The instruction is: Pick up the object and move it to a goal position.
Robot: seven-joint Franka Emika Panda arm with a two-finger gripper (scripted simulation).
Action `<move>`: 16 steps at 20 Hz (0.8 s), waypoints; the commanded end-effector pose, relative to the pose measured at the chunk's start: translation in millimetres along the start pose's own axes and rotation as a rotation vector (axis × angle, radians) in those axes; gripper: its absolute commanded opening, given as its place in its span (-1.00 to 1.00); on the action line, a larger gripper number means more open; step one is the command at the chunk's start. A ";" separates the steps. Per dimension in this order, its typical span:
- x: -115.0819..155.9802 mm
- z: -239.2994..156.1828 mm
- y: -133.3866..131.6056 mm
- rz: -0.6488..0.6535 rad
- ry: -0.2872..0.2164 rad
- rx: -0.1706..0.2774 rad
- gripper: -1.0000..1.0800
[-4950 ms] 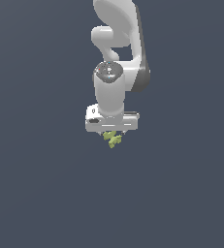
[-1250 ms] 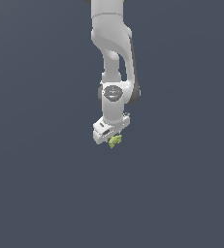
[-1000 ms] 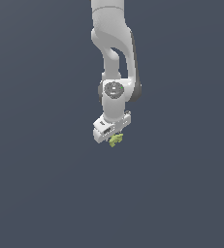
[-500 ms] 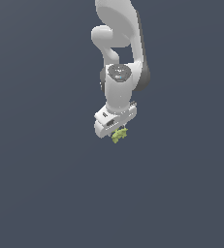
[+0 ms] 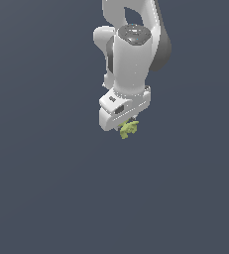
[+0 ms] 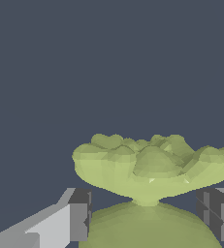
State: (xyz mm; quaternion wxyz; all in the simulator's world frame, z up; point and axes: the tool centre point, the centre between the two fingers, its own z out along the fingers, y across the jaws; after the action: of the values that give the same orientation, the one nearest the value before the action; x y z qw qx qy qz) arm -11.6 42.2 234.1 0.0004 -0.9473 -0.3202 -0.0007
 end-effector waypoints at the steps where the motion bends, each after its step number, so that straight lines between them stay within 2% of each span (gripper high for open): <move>1: 7.8 -25.2 -0.1 0.000 -0.001 0.001 -1.00; 16: 50.5 -150.6 3.2 0.001 -0.001 0.001 -1.00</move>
State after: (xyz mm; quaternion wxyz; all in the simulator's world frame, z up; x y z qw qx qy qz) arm 27.5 68.3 374.3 0.0005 -0.9475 -0.3198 -0.0006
